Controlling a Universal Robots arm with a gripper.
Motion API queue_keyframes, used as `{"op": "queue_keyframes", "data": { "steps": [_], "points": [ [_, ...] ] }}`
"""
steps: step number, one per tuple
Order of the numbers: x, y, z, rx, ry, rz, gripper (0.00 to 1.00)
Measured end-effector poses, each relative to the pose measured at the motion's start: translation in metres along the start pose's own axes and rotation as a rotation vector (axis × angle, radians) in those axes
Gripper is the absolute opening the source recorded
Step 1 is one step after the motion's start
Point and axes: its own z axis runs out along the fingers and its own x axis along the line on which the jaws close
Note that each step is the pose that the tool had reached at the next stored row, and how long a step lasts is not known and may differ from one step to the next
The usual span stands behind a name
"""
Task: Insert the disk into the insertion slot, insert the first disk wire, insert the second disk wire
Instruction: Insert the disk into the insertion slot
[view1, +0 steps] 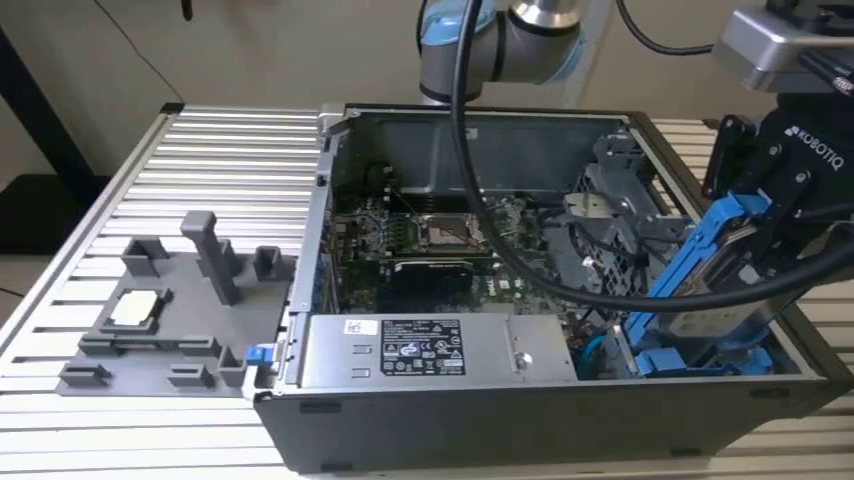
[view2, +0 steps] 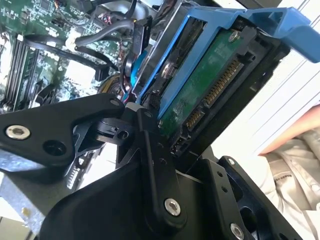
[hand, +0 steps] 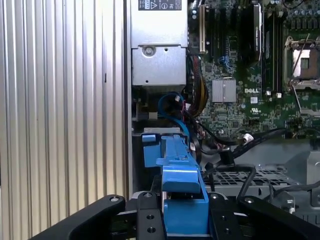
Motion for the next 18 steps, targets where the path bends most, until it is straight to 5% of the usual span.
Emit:
{"op": "queue_keyframes", "data": {
  "steps": [6, 18],
  "points": [
    [-0.0003, -0.0002, 0.007, -0.0001, -0.0016, 0.0, 0.33],
    [-0.0012, -0.0006, 0.0228, -0.0004, -0.0216, -0.001, 0.33]
  ]
}}
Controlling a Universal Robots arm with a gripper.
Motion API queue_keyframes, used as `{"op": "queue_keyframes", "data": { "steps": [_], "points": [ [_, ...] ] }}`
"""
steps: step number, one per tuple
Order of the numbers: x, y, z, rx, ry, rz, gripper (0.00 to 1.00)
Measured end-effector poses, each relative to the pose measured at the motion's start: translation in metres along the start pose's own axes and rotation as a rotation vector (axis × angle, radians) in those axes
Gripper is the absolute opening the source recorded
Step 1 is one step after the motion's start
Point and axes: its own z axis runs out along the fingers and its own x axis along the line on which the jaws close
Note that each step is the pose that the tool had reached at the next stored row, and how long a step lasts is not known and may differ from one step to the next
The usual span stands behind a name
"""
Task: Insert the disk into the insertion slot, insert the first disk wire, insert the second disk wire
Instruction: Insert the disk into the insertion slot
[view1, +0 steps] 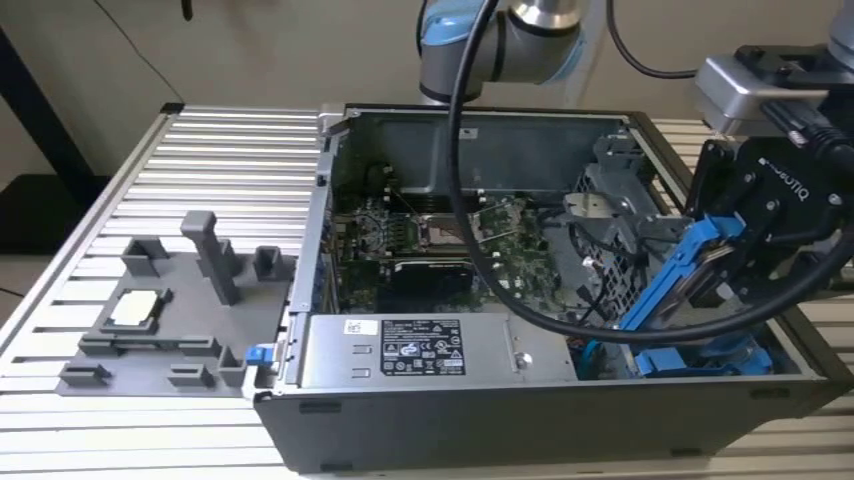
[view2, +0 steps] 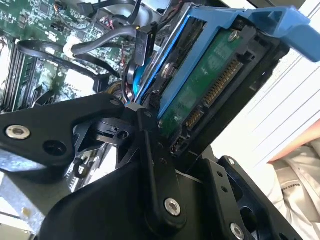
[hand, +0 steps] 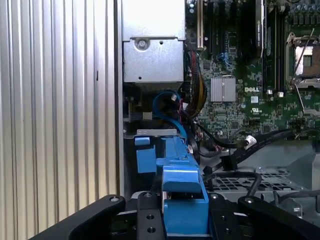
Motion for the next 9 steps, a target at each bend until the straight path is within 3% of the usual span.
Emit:
{"op": "queue_keyframes", "data": {
  "steps": [7, 9],
  "points": [
    [-0.0002, -0.0003, 0.0082, -0.0004, -0.0193, -0.001, 0.33],
    [-0.0003, -0.0003, 0.0086, -0.0004, -0.0198, -0.001, 0.33]
  ]
}}
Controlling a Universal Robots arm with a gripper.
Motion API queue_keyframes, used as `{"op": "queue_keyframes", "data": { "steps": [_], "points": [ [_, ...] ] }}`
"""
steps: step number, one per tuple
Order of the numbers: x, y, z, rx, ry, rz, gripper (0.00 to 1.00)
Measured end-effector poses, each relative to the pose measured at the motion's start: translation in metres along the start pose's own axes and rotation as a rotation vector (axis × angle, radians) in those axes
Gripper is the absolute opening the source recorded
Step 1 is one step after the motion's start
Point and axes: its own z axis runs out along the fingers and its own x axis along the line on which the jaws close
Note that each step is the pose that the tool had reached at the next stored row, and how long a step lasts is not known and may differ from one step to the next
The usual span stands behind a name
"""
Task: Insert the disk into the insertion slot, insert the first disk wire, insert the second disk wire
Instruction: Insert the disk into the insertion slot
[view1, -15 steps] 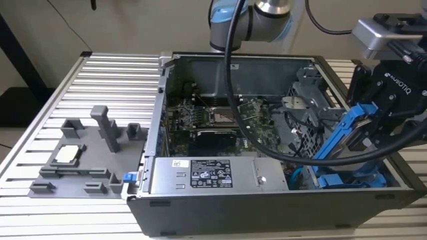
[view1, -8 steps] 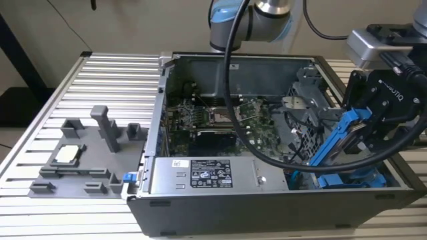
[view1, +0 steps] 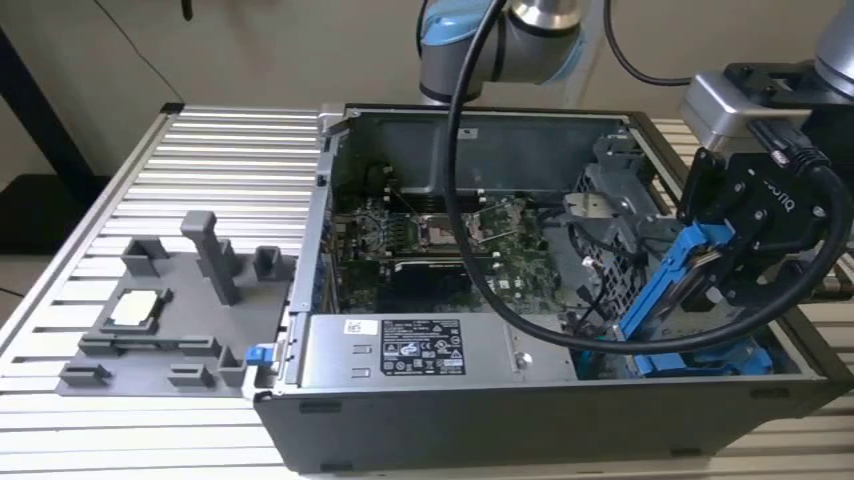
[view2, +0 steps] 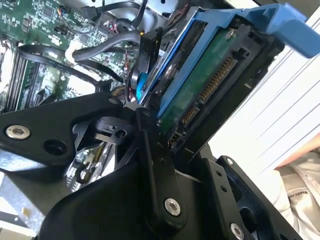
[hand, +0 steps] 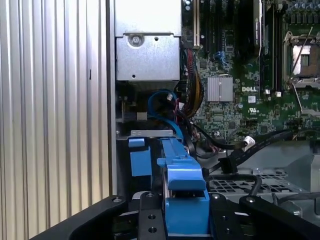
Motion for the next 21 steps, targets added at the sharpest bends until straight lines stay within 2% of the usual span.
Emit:
{"op": "queue_keyframes", "data": {
  "steps": [5, 6, 13, 16, 20, 21],
  "points": [
    [-0.0001, 0.0, 0.0006, 0.0, -0.0006, 0.0, 0.34],
    [0.0, 0.0, 0.0005, 0.0, -0.0004, 0.0, 0.4],
    [-0.0003, 0.0001, -0.0023, 0.0, 0.0019, 0.0, 0.4],
    [-0.0008, 0.0003, -0.009, 0.0003, 0.0066, 0.0, 0.4],
    [-0.0017, 0.0009, -0.0238, 0.0005, 0.0123, 0.0, 0.4],
    [-0.0021, 0.001, -0.0255, 0.0012, 0.014, 0.0, 0.4]
  ]
}}
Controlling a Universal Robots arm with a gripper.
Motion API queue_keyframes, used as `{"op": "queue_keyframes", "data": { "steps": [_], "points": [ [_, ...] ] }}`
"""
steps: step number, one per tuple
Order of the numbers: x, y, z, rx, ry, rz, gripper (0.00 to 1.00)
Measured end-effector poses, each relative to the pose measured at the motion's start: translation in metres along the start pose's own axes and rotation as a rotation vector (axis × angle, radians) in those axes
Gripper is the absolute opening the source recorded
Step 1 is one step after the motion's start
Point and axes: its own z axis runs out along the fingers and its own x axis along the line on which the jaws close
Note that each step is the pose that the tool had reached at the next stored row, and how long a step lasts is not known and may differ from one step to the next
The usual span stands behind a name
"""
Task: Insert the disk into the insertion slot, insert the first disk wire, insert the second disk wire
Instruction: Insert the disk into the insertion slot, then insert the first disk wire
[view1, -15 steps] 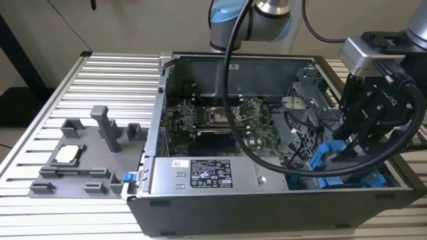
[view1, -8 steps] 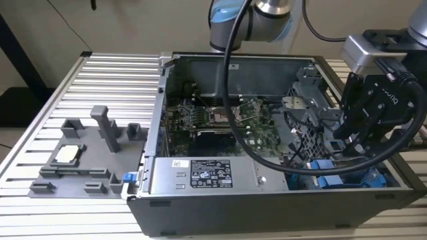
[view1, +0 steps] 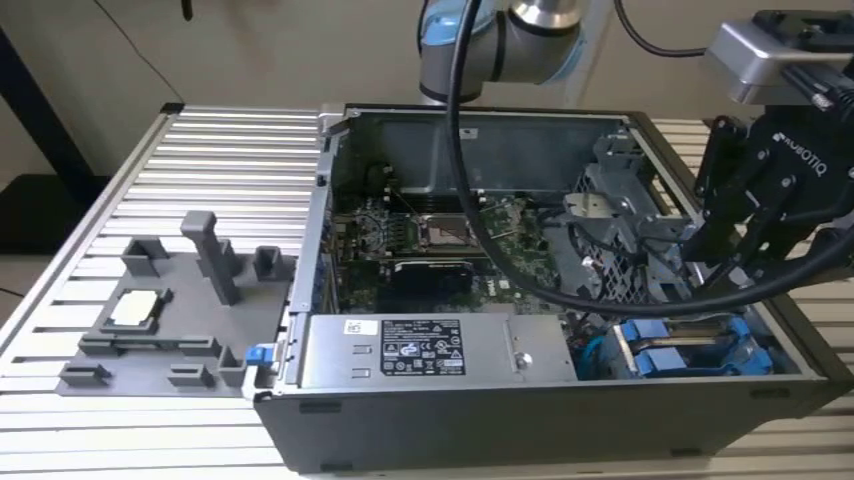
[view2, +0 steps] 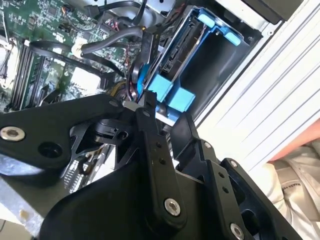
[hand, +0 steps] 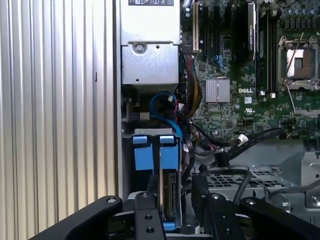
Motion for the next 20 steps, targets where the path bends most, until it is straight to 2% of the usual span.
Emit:
{"op": "queue_keyframes", "data": {
  "steps": [2, 3, 13, 16, 17, 18, 20],
  "points": [
    [-0.0005, 0.0004, 0.0001, 0.0059, -0.0012, 0.0, 0.4],
    [-0.0004, 0.001, -0.0001, 0.0174, -0.0061, -0.001, 0.4],
    [-0.0006, 0.0046, 0.0001, 0.1683, -0.0587, -0.014, 0.4],
    [-0.001, 0.0053, 0.0004, 0.2135, -0.0636, -0.023, 0.4],
    [-0.0011, 0.0053, 0.001, 0.224, -0.0646, -0.033, 0.4],
    [-0.0011, 0.0053, 0.0015, 0.229, -0.0656, -0.049, 0.4],
    [-0.0012, 0.0051, 0.0029, 0.2333, -0.0681, -0.084, 0.4]
  ]
}}
